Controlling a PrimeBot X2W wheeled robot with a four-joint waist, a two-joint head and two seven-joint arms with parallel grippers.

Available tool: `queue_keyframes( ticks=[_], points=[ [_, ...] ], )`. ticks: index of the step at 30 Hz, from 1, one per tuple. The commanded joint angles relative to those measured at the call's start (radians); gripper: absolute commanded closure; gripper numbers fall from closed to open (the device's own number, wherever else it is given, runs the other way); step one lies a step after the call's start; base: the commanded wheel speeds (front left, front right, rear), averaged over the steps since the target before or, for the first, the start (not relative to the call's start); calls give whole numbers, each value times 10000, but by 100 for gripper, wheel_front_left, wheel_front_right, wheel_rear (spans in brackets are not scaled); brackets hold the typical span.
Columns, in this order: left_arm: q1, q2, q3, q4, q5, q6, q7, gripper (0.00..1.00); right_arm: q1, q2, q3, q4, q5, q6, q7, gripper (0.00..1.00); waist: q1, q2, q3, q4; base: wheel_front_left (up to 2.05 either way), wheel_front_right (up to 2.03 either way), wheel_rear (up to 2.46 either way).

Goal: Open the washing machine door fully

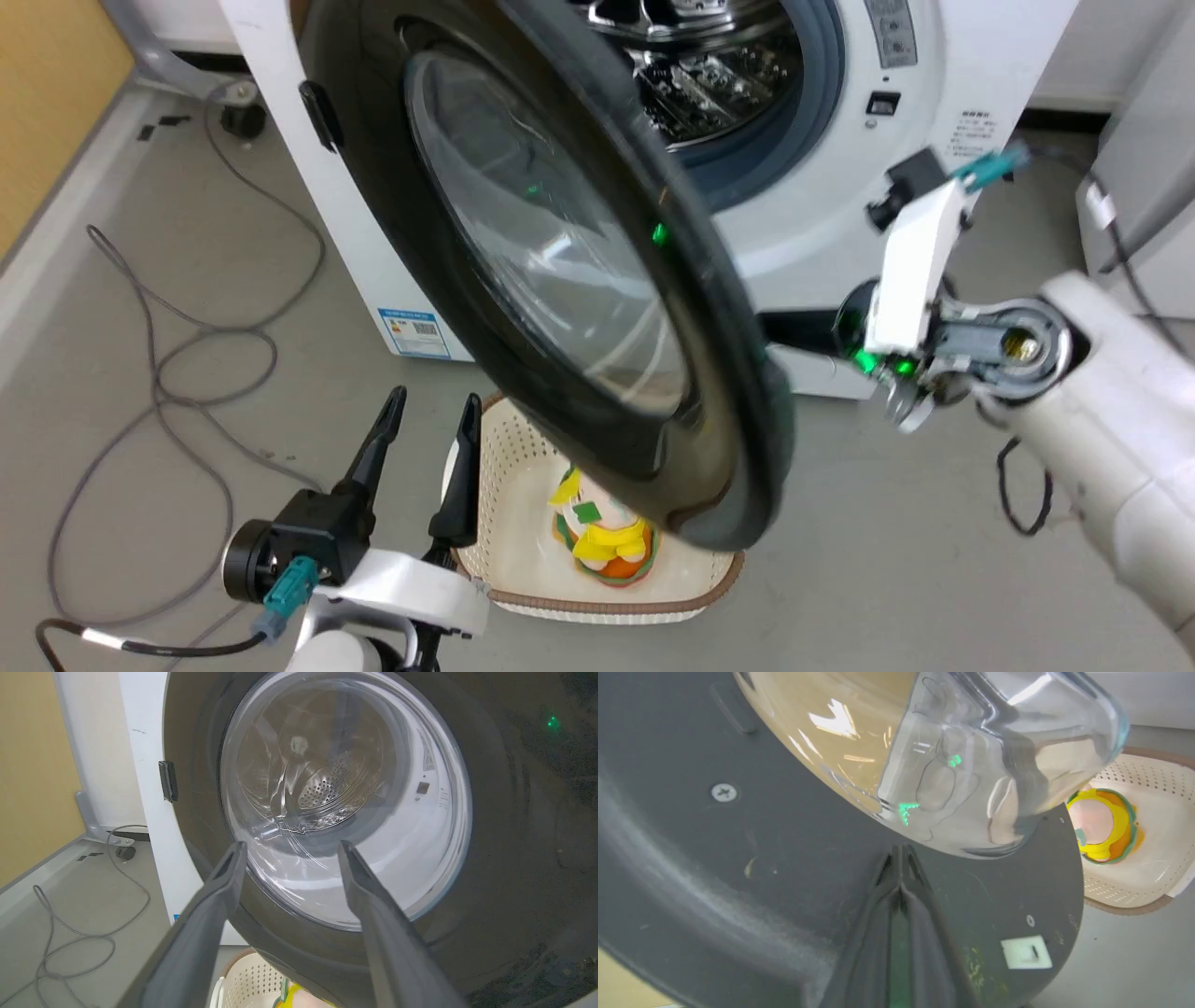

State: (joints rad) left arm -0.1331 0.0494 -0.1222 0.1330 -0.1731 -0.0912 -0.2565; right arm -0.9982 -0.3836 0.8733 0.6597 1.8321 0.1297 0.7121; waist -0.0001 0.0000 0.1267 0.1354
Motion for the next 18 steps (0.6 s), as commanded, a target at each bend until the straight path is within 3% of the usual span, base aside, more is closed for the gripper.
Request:
queue_keyframes(
  ticks=[1,9,18],
  points=[
    [128,9,-22,22,59,25,-53,0,298,10,28,-211,120,10,-70,100,1,0,-98,40,0,0,0],
    [341,9,11,114,54,72,-53,0,1349,68,426,-1549,463,10,-433,100,1,0,-336,52,0,0,0],
    [321,9,32,124,-50,182,-53,0,2103,-116,549,-2239,723,10,-1305,100,1,0,-329,-40,0,0,0]
  ],
)
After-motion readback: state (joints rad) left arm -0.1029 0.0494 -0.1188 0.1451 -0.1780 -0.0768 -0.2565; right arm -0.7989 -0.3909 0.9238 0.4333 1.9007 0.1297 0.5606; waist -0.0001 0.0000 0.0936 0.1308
